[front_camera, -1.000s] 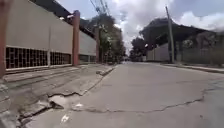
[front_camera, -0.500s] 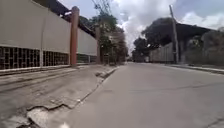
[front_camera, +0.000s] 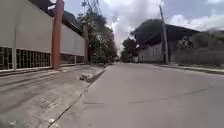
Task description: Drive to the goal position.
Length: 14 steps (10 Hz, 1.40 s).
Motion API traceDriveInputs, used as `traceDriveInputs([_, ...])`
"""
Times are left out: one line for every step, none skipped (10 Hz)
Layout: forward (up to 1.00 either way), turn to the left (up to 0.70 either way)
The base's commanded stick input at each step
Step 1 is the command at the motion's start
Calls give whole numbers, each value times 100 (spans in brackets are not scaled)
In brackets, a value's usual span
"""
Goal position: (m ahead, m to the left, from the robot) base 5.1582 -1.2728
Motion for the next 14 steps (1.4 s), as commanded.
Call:
traceDriveInputs([100,-1])
traceDriveInputs([100,-1])
traceDriveInputs([100,-1])
traceDriveInputs([100,-1])
traceDriveInputs([100,-1])
traceDriveInputs([100,-1])
traceDriveInputs([100,-1])
traceDriveInputs([100,-1])
traceDriveInputs([100,-13])
traceDriveInputs([100,-25])
traceDriveInputs([100,-37])
traceDriveInputs([100,-21])
traceDriveInputs([100,-10])
traceDriveInputs([100,-2])
